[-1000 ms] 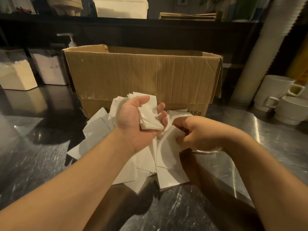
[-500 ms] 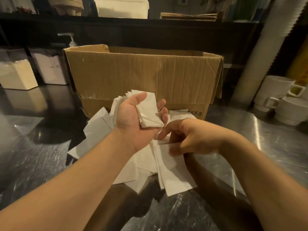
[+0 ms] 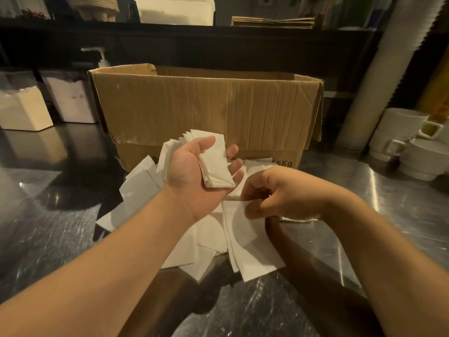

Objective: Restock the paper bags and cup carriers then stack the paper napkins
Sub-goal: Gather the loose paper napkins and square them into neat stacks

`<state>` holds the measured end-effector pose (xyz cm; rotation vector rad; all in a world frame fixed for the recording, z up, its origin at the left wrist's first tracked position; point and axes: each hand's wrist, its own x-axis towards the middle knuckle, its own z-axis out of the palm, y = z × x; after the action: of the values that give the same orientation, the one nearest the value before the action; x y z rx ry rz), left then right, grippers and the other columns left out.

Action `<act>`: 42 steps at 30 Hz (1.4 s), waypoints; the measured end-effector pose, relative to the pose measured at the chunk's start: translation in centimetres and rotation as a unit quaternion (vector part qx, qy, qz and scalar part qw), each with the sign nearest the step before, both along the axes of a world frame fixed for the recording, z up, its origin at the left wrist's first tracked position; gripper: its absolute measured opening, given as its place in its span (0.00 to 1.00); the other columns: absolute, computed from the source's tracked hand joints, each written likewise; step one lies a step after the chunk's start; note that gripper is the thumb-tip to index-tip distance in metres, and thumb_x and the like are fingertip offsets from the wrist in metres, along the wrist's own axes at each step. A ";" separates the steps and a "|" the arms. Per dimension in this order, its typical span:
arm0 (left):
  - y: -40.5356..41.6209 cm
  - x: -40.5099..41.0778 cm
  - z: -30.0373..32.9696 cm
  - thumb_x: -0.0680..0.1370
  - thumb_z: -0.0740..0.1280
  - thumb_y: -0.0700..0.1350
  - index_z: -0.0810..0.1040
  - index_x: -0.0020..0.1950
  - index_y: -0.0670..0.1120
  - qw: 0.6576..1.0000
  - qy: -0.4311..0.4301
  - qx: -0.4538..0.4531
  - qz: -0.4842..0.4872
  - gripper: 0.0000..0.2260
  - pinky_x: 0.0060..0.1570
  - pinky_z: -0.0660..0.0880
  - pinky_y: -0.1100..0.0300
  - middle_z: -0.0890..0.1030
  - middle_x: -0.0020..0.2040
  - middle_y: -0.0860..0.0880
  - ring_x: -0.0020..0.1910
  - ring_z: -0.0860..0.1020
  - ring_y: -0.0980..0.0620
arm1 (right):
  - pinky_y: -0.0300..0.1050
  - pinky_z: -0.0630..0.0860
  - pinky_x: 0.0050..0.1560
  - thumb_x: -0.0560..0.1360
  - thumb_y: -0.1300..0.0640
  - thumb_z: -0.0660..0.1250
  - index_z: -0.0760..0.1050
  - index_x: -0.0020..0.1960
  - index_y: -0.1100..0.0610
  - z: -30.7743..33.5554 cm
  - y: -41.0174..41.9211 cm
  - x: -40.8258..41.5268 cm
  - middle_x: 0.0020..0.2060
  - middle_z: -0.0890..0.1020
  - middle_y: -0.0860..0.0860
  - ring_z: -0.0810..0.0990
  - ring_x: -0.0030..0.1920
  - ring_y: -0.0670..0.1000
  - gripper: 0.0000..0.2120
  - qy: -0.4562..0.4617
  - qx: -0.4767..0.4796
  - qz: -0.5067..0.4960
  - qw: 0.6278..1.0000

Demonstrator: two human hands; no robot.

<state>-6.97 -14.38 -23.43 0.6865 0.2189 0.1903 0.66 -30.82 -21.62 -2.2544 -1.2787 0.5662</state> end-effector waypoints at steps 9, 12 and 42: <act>-0.3 -0.6 -0.1 0.79 0.64 0.54 0.80 0.70 0.43 0.986 0.046 0.095 -0.131 0.24 0.69 0.73 0.41 0.83 0.63 0.40 0.60 0.81 0.39 | 0.48 0.78 0.50 0.70 0.47 0.72 0.84 0.49 0.51 0.8 -1.7 1.0 0.48 0.85 0.50 0.82 0.49 0.53 0.11 0.152 0.295 -0.032 0.943; -0.7 -0.7 -0.3 0.81 0.59 0.67 0.78 0.73 0.46 0.975 0.019 0.113 -0.188 0.31 0.68 0.73 0.37 0.82 0.64 0.38 0.61 0.81 0.36 | 0.41 0.80 0.43 0.75 0.54 0.72 0.81 0.54 0.52 0.1 -0.8 0.9 0.48 0.85 0.48 0.84 0.49 0.51 0.08 0.141 0.335 -0.094 0.927; -0.7 -0.7 -0.1 0.73 0.68 0.52 0.79 0.58 0.45 0.993 0.064 0.048 -0.091 0.17 0.47 0.74 0.52 0.83 0.50 0.43 0.43 0.79 0.45 | 0.50 0.79 0.53 0.77 0.43 0.70 0.73 0.53 0.44 -2.9 0.3 5.3 0.58 0.80 0.48 0.78 0.56 0.55 0.09 -0.079 0.058 -0.339 0.936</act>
<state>-7.65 -15.06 -23.52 0.8105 0.2701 -0.0185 5.99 -30.56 -24.47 -2.4665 -0.5005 0.0517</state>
